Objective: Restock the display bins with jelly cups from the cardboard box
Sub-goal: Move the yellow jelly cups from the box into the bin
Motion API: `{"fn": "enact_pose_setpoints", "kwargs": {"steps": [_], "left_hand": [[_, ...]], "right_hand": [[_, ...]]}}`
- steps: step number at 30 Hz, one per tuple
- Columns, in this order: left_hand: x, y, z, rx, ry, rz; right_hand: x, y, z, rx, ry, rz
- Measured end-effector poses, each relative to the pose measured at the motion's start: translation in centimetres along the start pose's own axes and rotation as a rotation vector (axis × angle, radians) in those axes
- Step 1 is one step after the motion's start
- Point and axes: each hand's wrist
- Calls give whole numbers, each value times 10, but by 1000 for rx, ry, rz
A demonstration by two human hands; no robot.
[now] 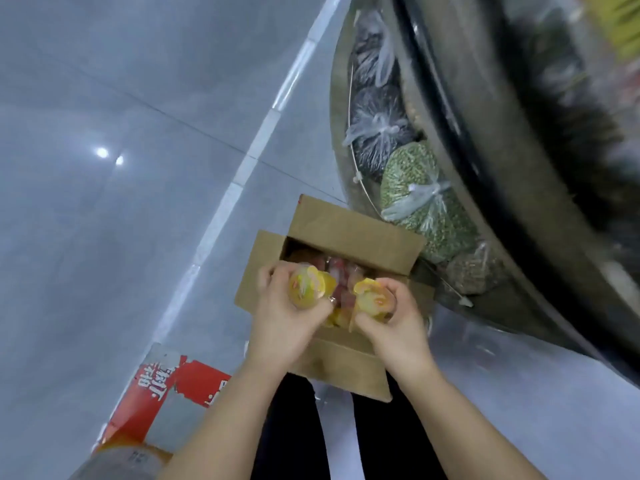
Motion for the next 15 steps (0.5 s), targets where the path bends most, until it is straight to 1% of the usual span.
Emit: {"fn": "enact_pose_setpoints", "kwargs": {"steps": [3, 5, 7, 9, 12, 15], "left_hand": [[66, -51, -76, -63, -66, 52], [103, -81, -125, -149, -101, 46], [137, -108, -173, -258, -100, -18], [165, -128, -219, -401, -40, -109], [187, -152, -282, -580, -21, -159], [191, -172, -340, -672, -54, -138]], "right_hand": [[7, -62, 93, 93, 79, -12], [18, -99, 149, 176, 96, 2], [34, -135, 199, 264, 122, 18], [56, -166, 244, 363, 130, 27], [100, -202, 296, 489, 140, 21], [155, -227, 332, 583, 152, -40]]}}
Point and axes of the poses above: each hand's wrist, its own y-axis towards the middle knuckle, its own x-axis out of the back of the hand, z = x × y, and after that the axes turned 15 degrees about y, right-handed
